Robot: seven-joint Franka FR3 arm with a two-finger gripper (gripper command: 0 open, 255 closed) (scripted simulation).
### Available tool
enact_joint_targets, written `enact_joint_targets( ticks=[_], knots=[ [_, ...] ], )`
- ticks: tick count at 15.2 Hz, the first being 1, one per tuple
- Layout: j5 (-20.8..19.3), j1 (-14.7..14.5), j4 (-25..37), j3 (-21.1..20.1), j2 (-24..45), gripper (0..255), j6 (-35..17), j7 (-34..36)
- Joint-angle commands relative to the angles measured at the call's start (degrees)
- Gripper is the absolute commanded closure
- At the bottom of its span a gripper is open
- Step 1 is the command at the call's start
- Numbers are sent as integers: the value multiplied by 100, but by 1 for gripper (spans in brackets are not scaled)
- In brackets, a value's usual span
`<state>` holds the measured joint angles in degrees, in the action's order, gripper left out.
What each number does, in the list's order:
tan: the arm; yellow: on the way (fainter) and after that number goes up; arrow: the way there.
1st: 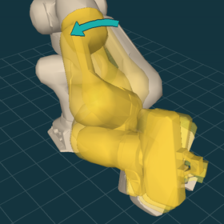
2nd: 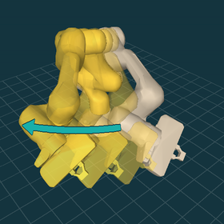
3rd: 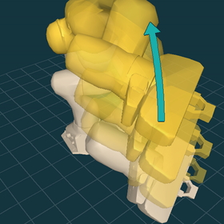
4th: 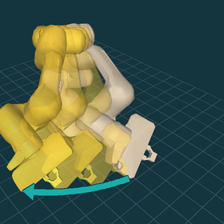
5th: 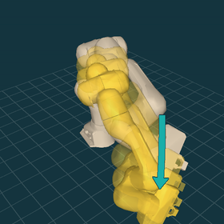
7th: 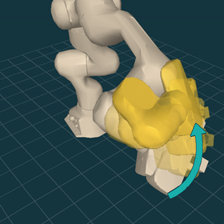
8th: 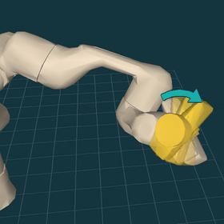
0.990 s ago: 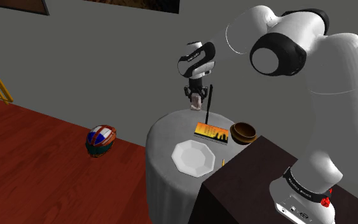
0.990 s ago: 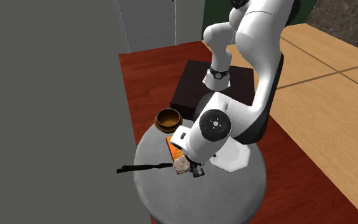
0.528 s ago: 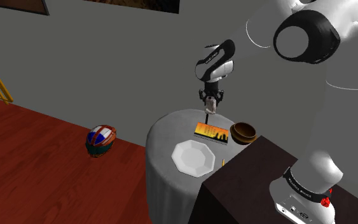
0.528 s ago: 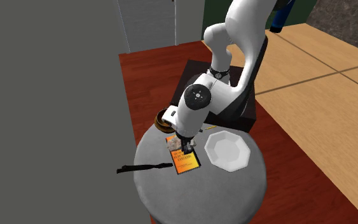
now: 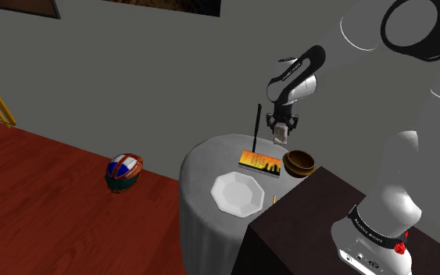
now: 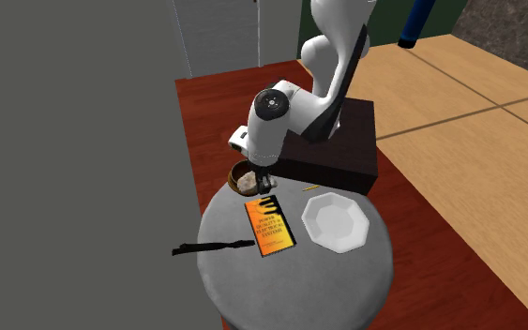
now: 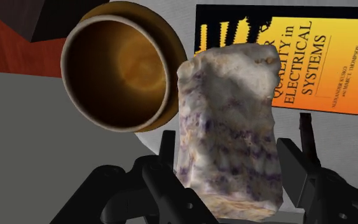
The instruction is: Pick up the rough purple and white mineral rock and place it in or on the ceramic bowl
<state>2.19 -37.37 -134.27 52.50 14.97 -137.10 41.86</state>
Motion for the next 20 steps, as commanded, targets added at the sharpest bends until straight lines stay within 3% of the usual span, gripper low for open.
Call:
enact_joint_targets(
  ticks=[1, 6, 7, 8, 14, 20],
  knots=[
    [-420, -90, -384, 327, -379, 255, -146, 50],
    [-1849, -159, -1116, 1136, -1398, 255, -316, 453],
    [-2217, -100, -1232, 1256, -1641, 255, -302, 579],
    [-2854, 78, -1409, 1402, -2065, 255, -236, 787],
    [-1434, 100, -1537, 1240, -941, 255, -1062, -168],
    [-167, 784, -1550, 329, -98, 255, -1637, -997]
  ],
)
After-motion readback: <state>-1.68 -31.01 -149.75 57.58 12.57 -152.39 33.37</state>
